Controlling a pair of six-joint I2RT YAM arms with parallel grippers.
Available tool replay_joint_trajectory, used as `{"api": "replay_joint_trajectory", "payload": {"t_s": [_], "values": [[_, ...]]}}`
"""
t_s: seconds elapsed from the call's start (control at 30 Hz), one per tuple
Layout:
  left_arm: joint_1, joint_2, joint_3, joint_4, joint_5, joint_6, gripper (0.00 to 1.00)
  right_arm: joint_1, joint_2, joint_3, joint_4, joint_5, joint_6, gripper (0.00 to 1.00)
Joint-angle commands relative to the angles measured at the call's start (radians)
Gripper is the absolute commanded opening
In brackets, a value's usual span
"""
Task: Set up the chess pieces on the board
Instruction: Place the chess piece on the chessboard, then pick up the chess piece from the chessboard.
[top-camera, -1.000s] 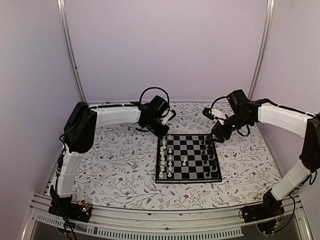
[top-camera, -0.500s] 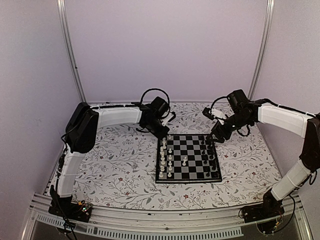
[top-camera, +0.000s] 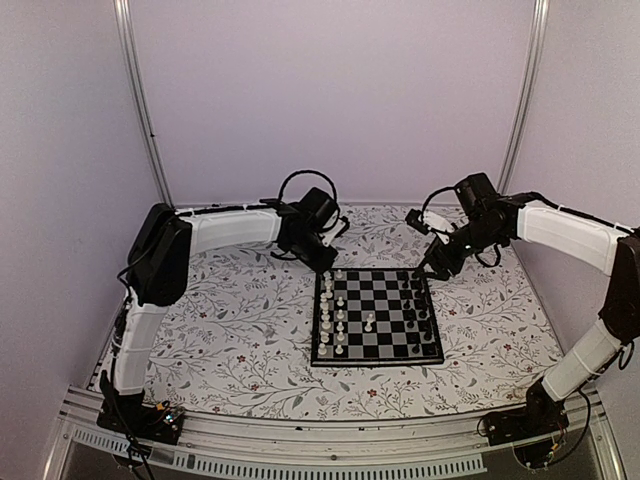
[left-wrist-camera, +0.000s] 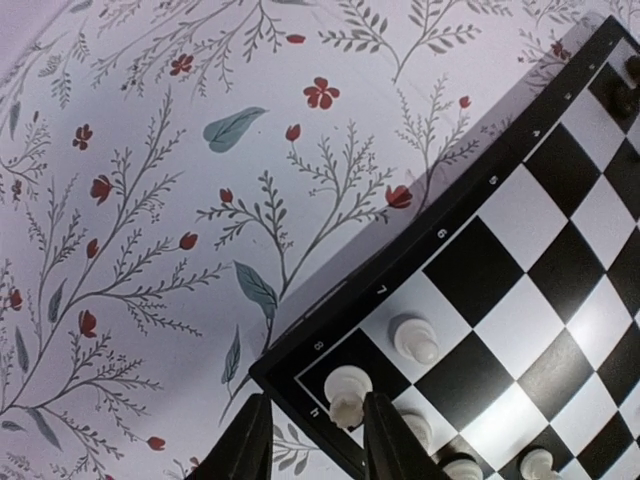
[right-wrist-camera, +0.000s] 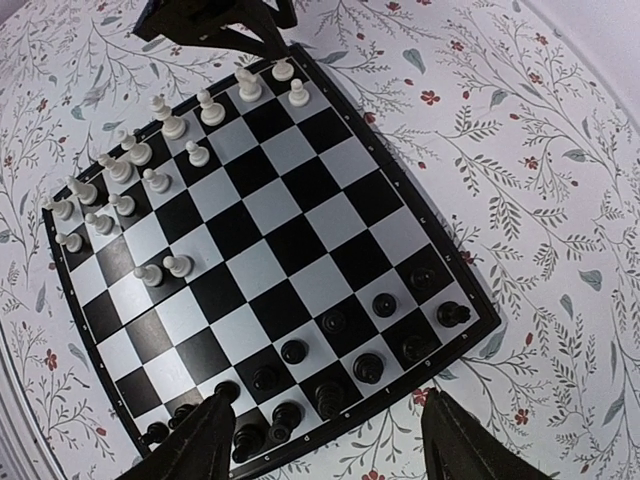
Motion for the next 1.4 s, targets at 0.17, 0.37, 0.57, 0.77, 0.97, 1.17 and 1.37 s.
{"api": "replay_joint_trajectory", "payload": {"t_s": [0.17,0.37,0.57,0.77,0.97,1.17,1.37], "values": [[-0.093,-0.241,-0.017,-0.009,0.03,0.004,0.33,-0.003,-0.036,0.035,0.067,0.212,0.027,0.99],[-0.19,-0.204,-0.01,-0.06,0.043,-0.011,0.32,-0.041,-0.058,0.032,0.112,0.288,0.065,0.99],[-0.251,-0.103,0.059,-0.107,0.064,-0.02,0.31,-0.124,-0.047,0.091,0.071,0.196,0.132,0.99],[-0.271,-0.005,0.157,-0.178,0.107,-0.021,0.31,-0.13,-0.062,0.086,0.068,0.182,0.115,0.99],[-0.273,0.043,0.195,-0.218,0.127,-0.018,0.31,-0.13,-0.053,0.064,0.069,0.172,0.115,0.99],[-0.271,0.083,0.226,-0.251,0.137,-0.018,0.28,-0.131,-0.052,0.059,0.072,0.166,0.111,0.99],[-0.272,0.102,0.236,-0.265,0.149,-0.023,0.29,-0.13,-0.043,0.057,0.074,0.163,0.11,0.99]]}}
